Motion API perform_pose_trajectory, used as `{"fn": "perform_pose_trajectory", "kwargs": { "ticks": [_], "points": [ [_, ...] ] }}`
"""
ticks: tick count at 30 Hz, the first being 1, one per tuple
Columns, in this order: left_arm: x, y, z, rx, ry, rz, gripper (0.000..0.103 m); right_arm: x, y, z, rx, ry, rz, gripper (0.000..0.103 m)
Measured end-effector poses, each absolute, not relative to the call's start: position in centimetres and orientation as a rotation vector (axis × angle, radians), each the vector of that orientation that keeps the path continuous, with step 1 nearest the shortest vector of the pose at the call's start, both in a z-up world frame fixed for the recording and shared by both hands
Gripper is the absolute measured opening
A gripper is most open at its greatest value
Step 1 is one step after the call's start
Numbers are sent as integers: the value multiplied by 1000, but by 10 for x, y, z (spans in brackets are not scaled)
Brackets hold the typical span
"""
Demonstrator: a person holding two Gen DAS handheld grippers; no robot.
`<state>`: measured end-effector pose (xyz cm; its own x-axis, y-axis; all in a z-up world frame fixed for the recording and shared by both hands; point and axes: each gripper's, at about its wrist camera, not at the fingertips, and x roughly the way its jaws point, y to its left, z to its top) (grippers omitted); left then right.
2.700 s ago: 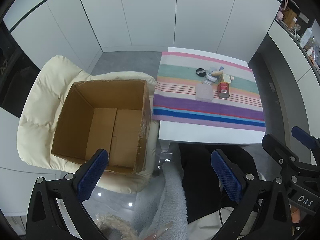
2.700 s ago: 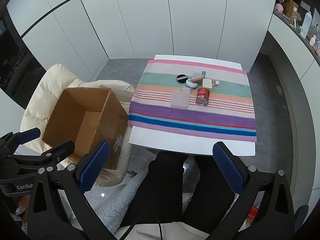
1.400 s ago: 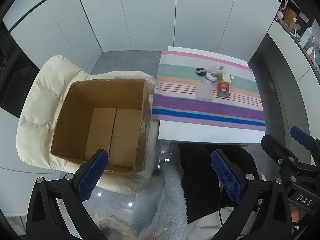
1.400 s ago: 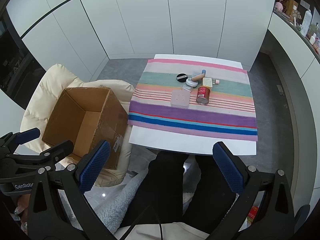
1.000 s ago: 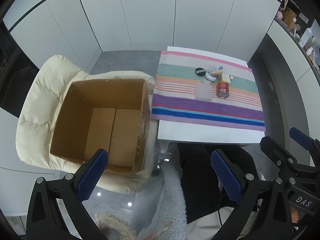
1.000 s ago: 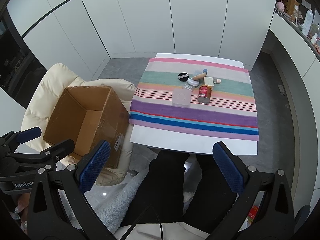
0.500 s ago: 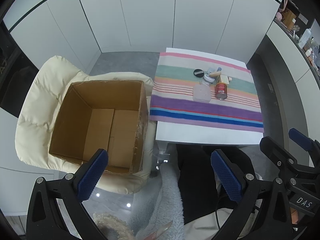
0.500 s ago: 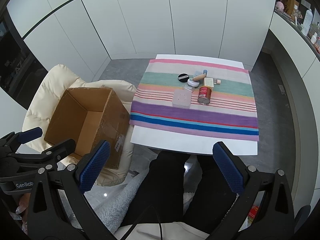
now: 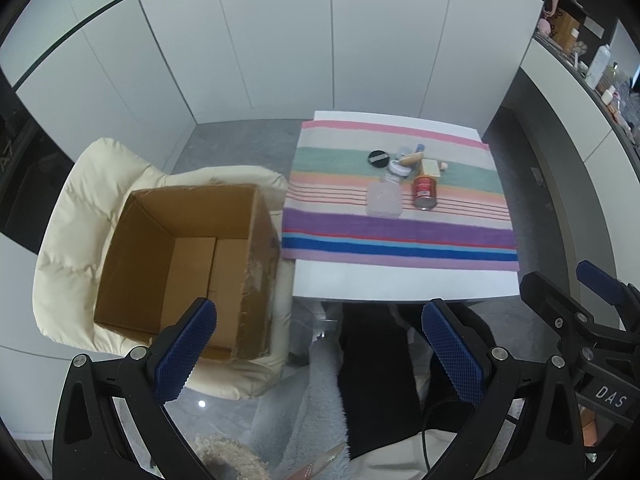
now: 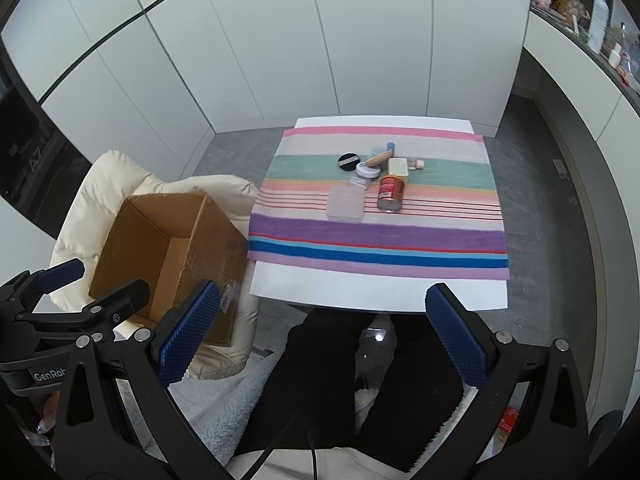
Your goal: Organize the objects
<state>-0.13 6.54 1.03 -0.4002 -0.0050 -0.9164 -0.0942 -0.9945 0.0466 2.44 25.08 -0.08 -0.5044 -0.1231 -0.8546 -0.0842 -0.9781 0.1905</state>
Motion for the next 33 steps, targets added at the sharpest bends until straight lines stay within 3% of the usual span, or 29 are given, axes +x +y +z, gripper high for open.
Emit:
{"fn": "perform_pose_trajectory", "kwargs": {
  "ticks": [20, 33],
  "points": [
    [-33, 150, 11, -1665, 160, 2506, 103, 32, 347, -7, 1557, -396, -2780, 103],
    [-98, 179, -80, -1715, 165, 2447, 102, -11, 406, -65, 1586, -535, -2868, 103]
  ]
}}
